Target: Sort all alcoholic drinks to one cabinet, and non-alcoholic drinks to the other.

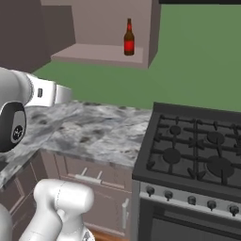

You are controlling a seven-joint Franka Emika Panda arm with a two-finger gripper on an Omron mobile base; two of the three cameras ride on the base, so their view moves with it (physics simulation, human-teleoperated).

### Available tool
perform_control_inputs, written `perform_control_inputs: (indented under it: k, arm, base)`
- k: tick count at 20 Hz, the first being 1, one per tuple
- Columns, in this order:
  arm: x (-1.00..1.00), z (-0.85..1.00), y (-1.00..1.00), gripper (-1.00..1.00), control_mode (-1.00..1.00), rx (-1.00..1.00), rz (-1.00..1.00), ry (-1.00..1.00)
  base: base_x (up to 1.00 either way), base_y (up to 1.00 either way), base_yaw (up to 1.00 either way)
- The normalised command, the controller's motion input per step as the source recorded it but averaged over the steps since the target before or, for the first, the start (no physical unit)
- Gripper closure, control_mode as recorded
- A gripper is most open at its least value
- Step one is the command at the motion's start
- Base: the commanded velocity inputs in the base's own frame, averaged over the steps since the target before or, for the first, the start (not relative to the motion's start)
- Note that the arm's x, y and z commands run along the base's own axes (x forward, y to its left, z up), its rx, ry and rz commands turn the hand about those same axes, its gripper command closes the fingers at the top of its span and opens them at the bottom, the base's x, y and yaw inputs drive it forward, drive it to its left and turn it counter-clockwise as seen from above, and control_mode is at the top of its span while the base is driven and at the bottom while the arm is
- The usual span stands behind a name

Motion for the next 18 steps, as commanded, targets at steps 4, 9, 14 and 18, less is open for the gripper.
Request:
perform_control_inputs:
  k: [4, 9, 14, 18]
  arm:
    - [0.00, 0.00, 0.00, -1.00, 1.00, 0.00, 0.00, 0.00]
    - [0.00, 0.00, 0.00, -1.00, 1.00, 0.00, 0.00, 0.00]
    - [0.00, 0.00, 0.00, -1.00, 1.00, 0.00, 0.00, 0.00]
    - [0.00, 0.00, 0.00, -1.00, 1.00, 0.00, 0.00, 0.00]
  base:
    - [-0.30, -0.36, 0.00]
    - [-0.20, -0.35, 0.07]
    - [-0.27, -0.32, 0.07]
    - [-0.49, -0.32, 0.05]
